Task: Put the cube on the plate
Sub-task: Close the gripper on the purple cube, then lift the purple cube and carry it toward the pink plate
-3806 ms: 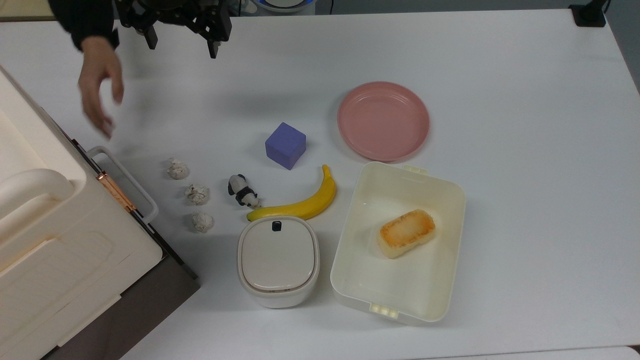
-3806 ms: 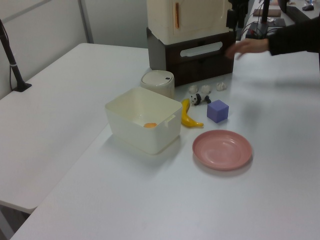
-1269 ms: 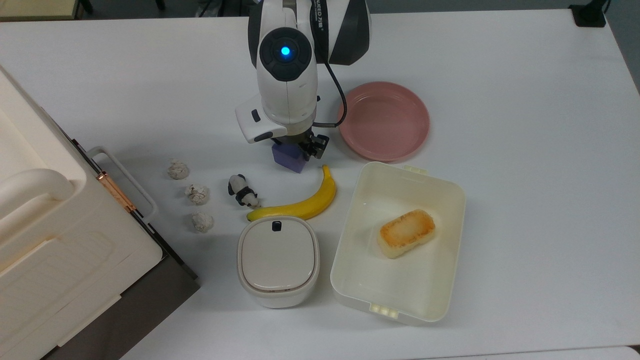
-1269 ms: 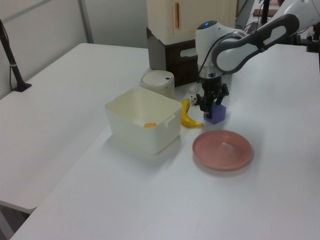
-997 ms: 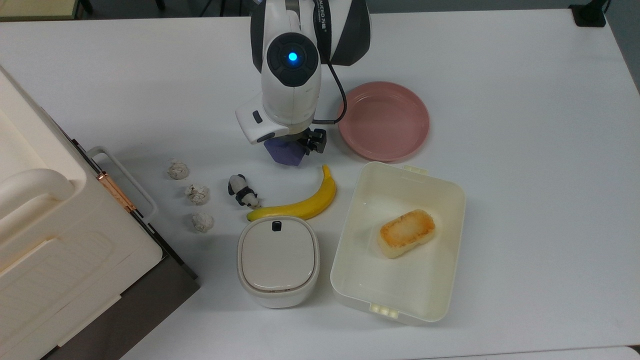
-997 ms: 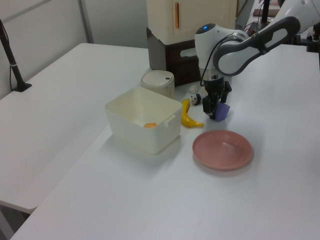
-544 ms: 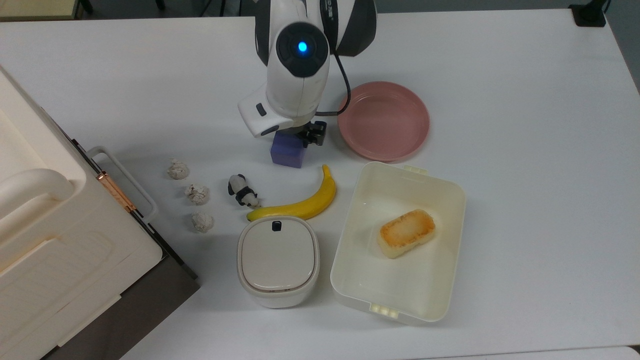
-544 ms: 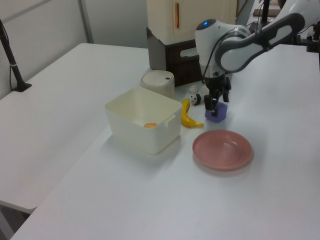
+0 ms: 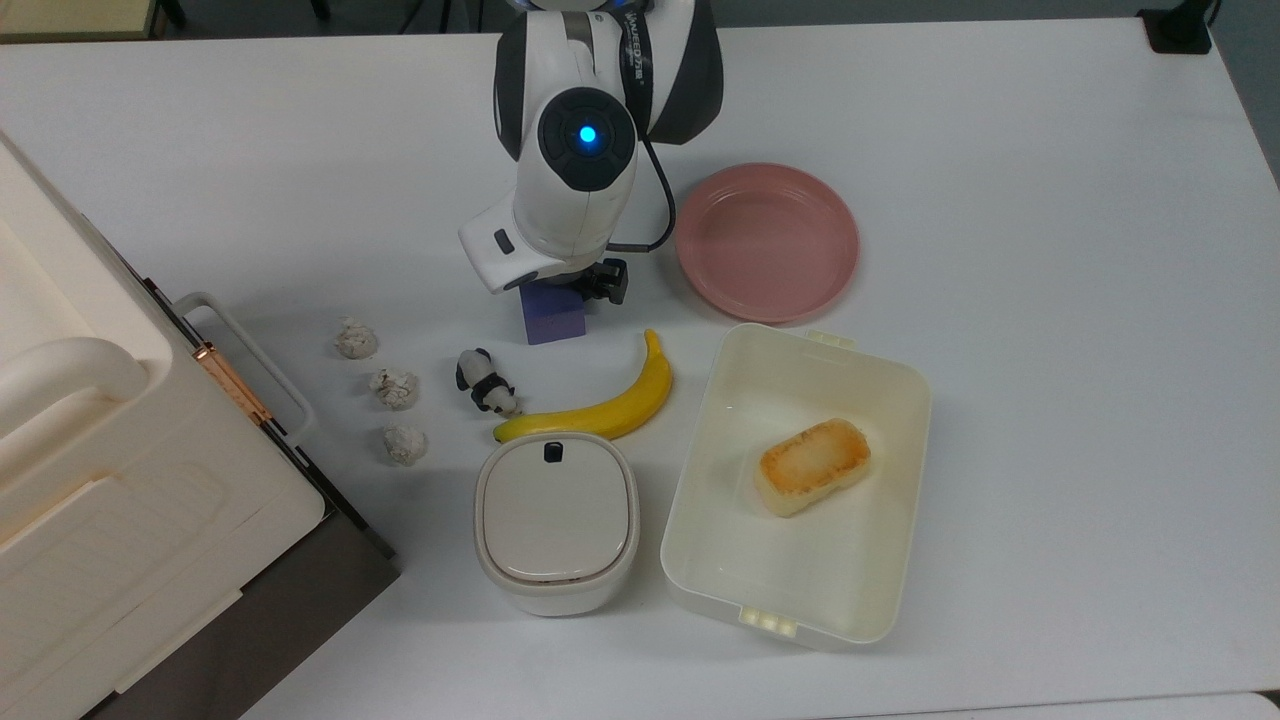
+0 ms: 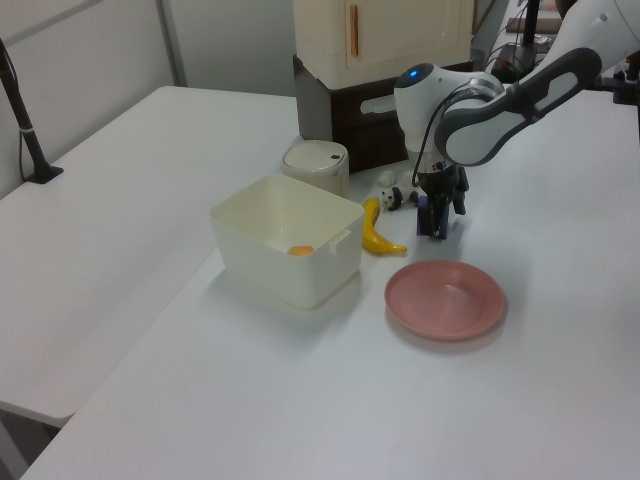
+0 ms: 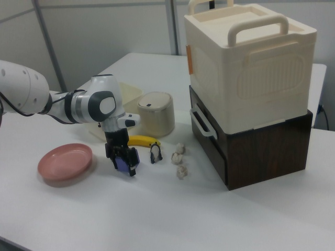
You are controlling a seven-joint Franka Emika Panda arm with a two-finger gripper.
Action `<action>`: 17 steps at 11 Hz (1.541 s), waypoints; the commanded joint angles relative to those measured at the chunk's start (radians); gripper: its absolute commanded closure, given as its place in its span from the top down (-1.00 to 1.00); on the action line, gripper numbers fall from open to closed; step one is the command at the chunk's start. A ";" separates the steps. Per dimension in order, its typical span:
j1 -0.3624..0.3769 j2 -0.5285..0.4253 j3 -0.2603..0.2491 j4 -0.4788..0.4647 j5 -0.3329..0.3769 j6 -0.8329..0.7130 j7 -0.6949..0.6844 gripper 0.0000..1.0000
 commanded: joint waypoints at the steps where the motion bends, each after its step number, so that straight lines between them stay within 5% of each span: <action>1: 0.008 -0.008 -0.007 0.005 -0.024 0.092 -0.068 0.28; 2: 0.015 -0.006 -0.007 0.005 -0.041 0.142 -0.170 0.28; 3: 0.019 -0.006 -0.007 0.007 -0.058 0.161 -0.232 0.01; 5: 0.022 -0.011 -0.007 0.022 -0.069 0.160 -0.289 -0.91; 6: 0.027 -0.019 -0.007 0.022 -0.066 0.154 -0.296 -1.00; 10: 0.030 -0.043 -0.010 0.042 -0.057 0.152 -0.302 -1.00; 12: 0.025 -0.086 -0.053 0.065 -0.029 0.114 -0.337 -1.00; 14: 0.031 -0.127 -0.070 0.111 0.077 0.001 -0.429 -1.00; 17: 0.111 -0.144 -0.057 0.148 0.100 -0.191 -0.431 -1.00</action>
